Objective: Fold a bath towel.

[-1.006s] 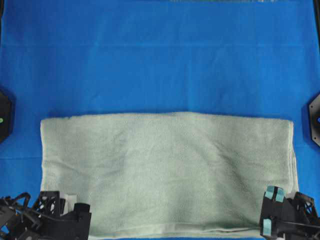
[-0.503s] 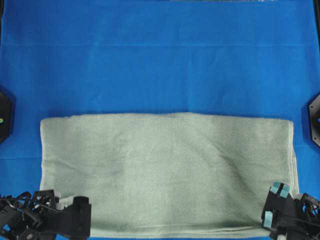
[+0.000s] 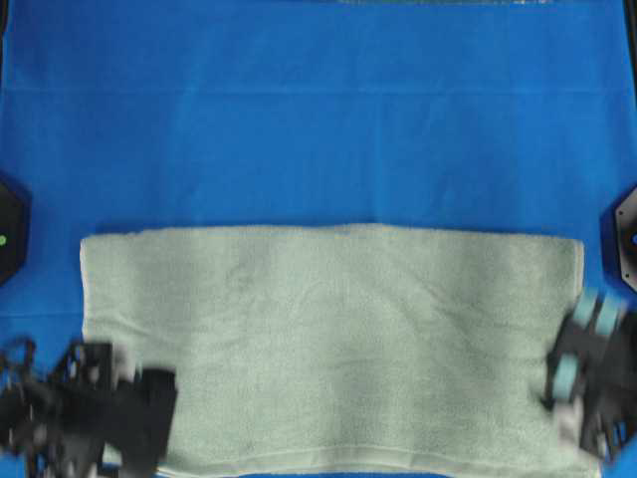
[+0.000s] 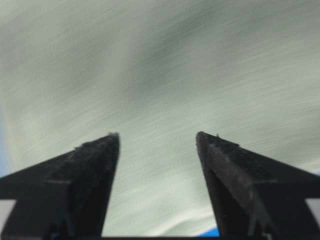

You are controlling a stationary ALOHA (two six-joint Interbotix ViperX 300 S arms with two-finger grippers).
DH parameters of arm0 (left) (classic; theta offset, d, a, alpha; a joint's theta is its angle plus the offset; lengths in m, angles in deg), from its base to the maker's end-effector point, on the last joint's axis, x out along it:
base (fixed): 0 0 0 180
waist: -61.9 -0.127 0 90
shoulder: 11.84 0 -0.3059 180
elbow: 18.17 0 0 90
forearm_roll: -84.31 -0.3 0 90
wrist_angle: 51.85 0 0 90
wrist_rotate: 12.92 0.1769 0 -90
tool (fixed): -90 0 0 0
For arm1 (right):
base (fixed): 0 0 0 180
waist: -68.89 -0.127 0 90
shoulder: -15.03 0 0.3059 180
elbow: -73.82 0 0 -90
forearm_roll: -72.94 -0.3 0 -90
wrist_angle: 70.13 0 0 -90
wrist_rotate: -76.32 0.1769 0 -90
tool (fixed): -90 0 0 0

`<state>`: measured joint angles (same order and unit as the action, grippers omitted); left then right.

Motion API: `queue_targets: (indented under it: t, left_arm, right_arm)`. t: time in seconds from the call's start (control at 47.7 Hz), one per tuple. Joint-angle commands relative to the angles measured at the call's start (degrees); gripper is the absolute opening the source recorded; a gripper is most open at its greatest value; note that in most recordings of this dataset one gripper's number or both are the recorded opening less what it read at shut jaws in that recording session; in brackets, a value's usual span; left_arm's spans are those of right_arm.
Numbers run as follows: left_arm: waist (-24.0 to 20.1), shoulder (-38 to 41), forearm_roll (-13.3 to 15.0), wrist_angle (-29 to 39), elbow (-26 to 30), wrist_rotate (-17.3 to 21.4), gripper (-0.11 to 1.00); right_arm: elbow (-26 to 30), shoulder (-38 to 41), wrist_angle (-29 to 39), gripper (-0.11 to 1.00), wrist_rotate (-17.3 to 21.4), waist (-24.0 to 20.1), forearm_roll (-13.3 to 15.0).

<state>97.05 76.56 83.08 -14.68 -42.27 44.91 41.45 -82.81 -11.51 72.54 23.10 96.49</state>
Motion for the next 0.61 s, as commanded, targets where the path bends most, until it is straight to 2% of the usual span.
queue_targets:
  t: [0.0, 0.126, 0.231, 0.293, 0.398, 0.461, 0.587]
  left_arm:
    - [-4.75, -3.87, -0.53, 3.96, -1.14, 1.67, 0.75]
    - [-12.57, -7.47, -1.14, 7.56, -4.04, 4.75, 0.75]
    - [-17.84, -9.93, -2.72, 6.33, -6.33, 7.91, 0.75]
    - [-19.86, -10.81, -3.69, 5.01, -7.38, 9.14, 0.75]
    - [-23.2, -11.25, -4.92, 1.85, -9.76, 10.63, 0.75]
    - [-25.14, -10.72, -5.54, -0.7, -11.87, 10.99, 0.75]
    - [-27.86, -8.96, -5.62, -8.09, -16.96, 11.6, 0.75]
  right_arm:
    - [-2.37, -4.22, 1.58, 0.63, -2.81, 4.75, 1.05]
    - [-5.01, -8.96, 1.49, 0.63, -11.78, 11.87, 0.88]
    - [-6.15, -10.37, 1.49, 0.63, -19.69, 17.75, -0.26]
    - [-6.59, -10.37, 1.14, 0.63, -22.68, 20.57, -0.97]
    - [-8.35, -9.4, -1.32, 0.63, -26.54, 24.61, -1.41]
    - [-10.37, -8.35, -5.27, 0.63, -28.21, 27.07, -1.49]
    - [-15.29, -6.06, -14.5, 0.63, -28.65, 30.94, -1.49]
